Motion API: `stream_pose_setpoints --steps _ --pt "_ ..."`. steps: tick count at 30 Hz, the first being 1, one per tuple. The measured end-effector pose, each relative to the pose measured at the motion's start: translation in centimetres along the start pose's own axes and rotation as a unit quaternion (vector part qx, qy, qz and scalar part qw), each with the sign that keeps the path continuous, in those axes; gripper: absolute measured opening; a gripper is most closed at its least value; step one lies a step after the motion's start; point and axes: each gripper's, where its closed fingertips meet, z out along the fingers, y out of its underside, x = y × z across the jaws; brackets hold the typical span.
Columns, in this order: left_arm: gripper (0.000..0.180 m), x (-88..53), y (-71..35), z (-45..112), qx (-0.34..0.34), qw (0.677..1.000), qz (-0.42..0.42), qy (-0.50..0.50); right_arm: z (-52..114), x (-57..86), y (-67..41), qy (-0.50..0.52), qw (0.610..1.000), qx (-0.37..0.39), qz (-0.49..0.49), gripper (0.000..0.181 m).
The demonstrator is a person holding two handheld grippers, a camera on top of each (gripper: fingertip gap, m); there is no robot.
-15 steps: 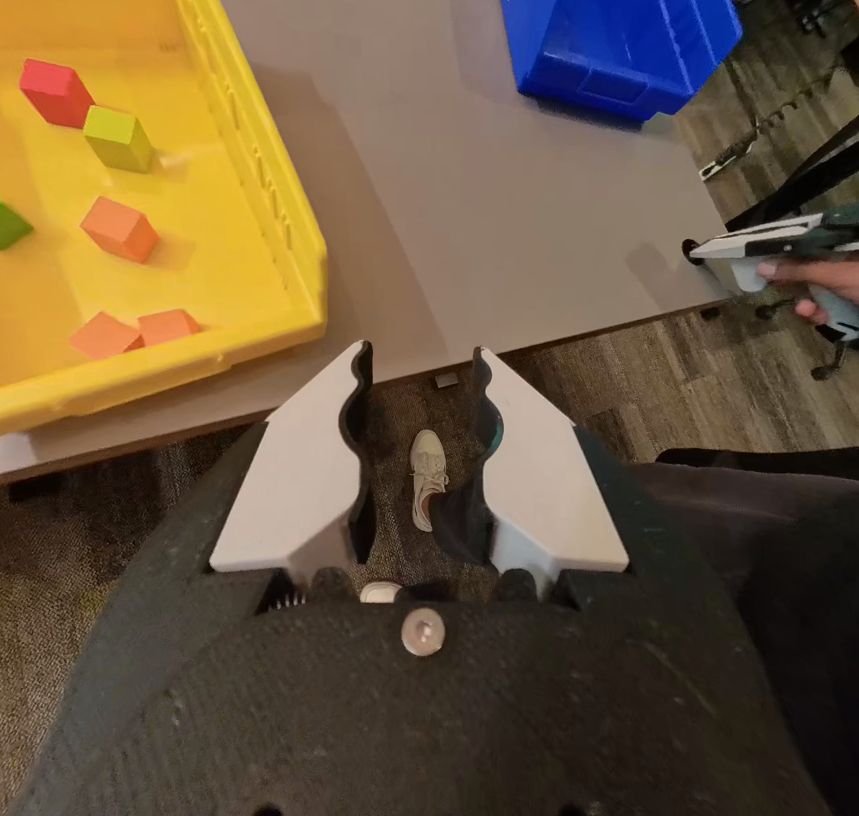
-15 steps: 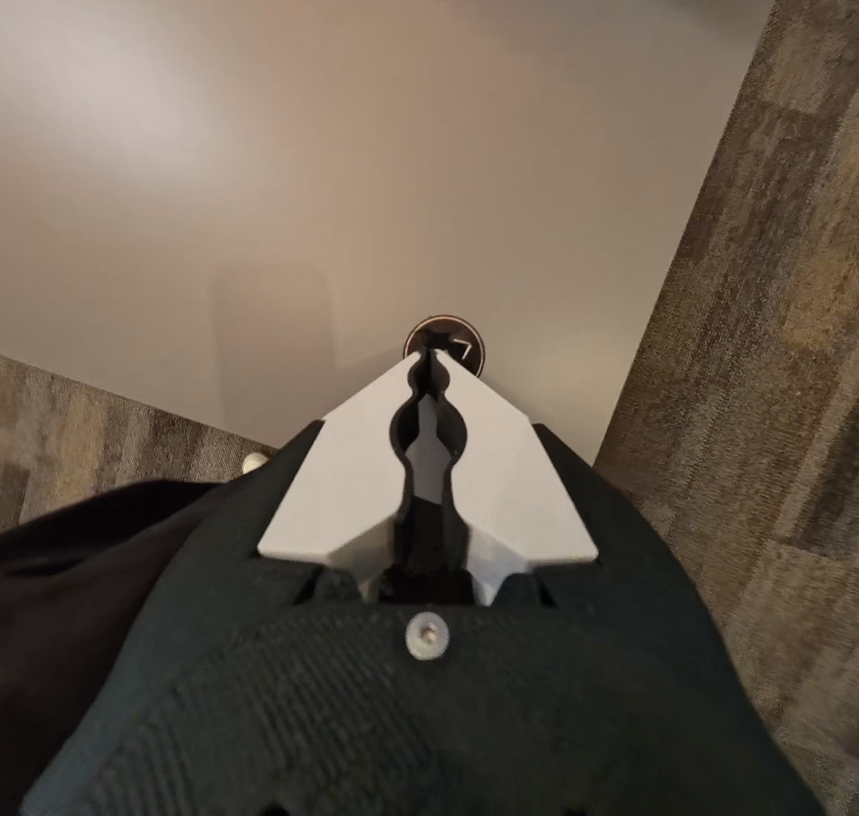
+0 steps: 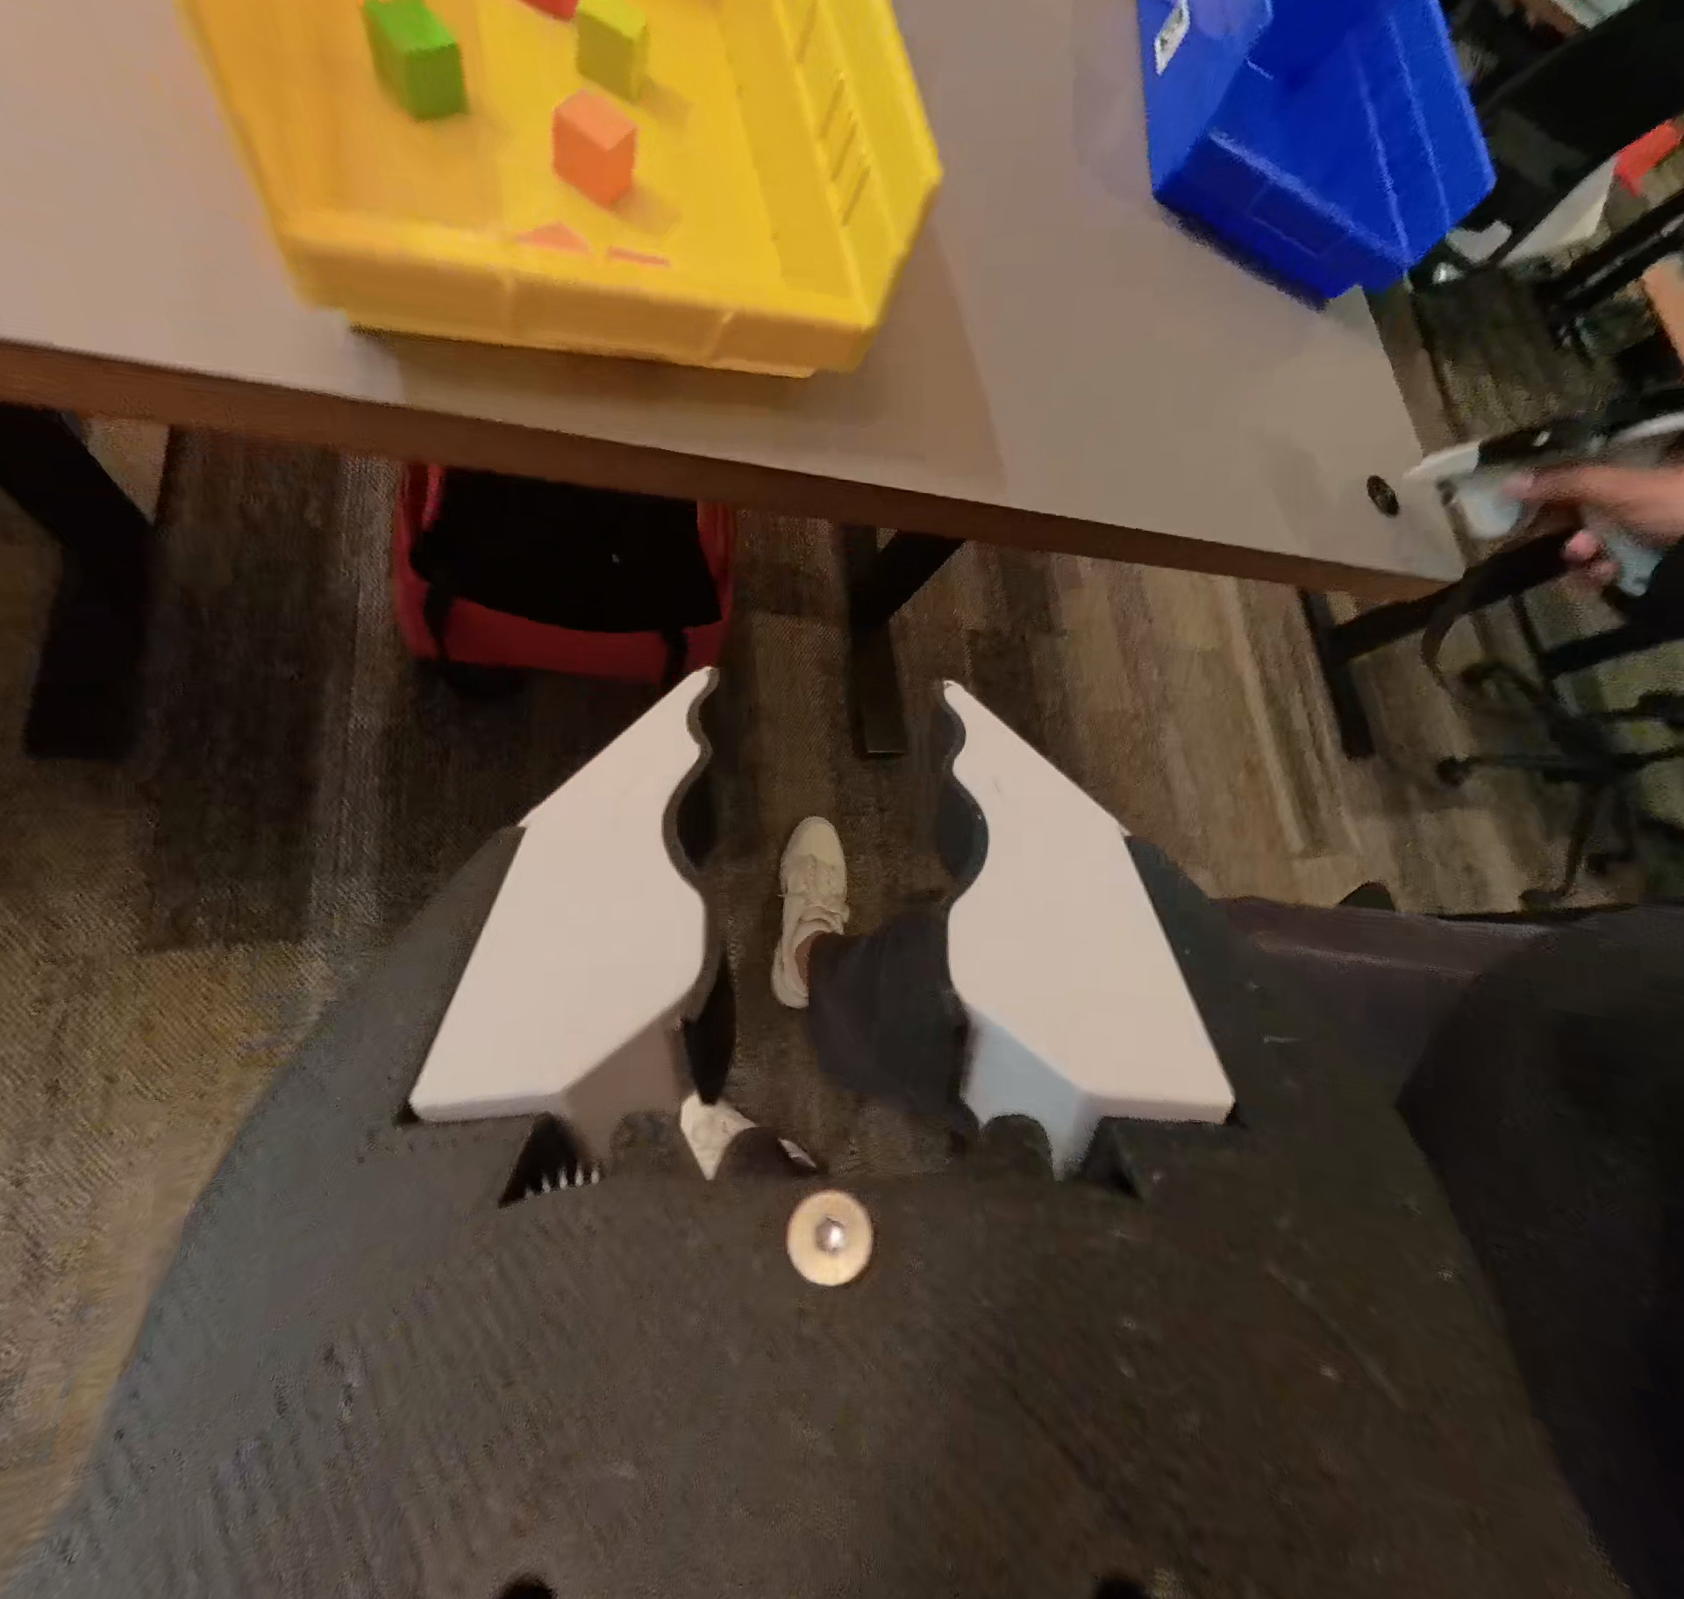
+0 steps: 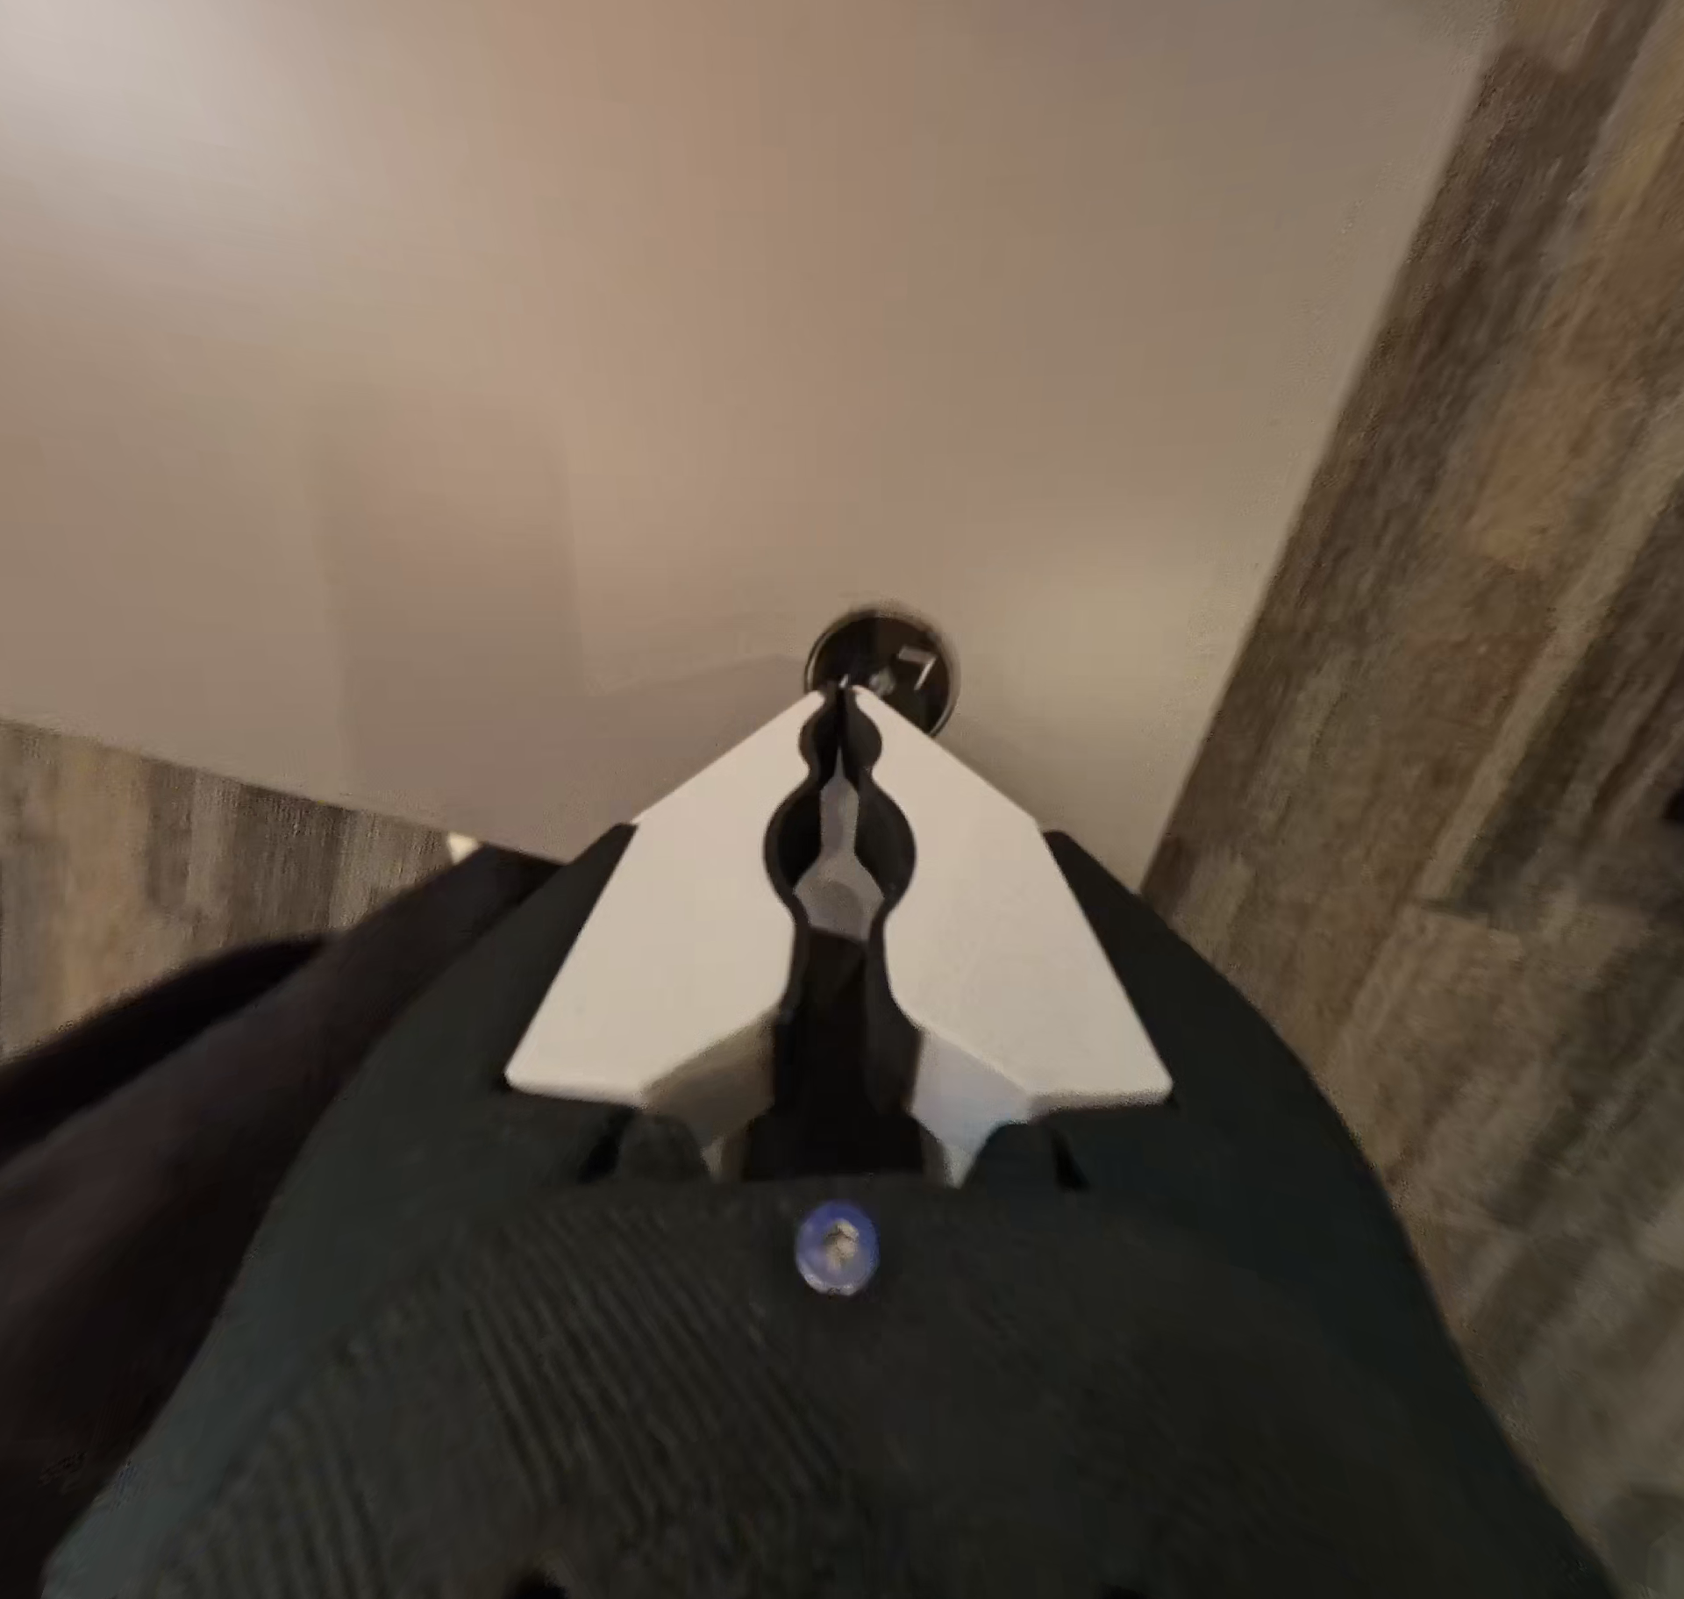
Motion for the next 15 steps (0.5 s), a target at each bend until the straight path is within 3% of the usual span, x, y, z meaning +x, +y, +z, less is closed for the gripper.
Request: stream_pose_setpoints --steps 4,10,15 --pt "0.042 -1.2 -1.2 -0.1 0.015 1.0 -0.017 -0.009 0.8 0.7 0.8 0.002 0.999 -0.037 0.016 0.0" --pt "0.042 -0.6 -3.1 1.9 0.013 1.0 0.01 -0.006 0.6 0.0 0.9 -0.09 0.992 -0.076 0.055 0.0" --pt "0.042 0.4 -3.3 3.7 0.003 1.0 0.017 0.005 0.6 0.0 0.9 -0.056 0.995 -0.081 -0.011 0.0"
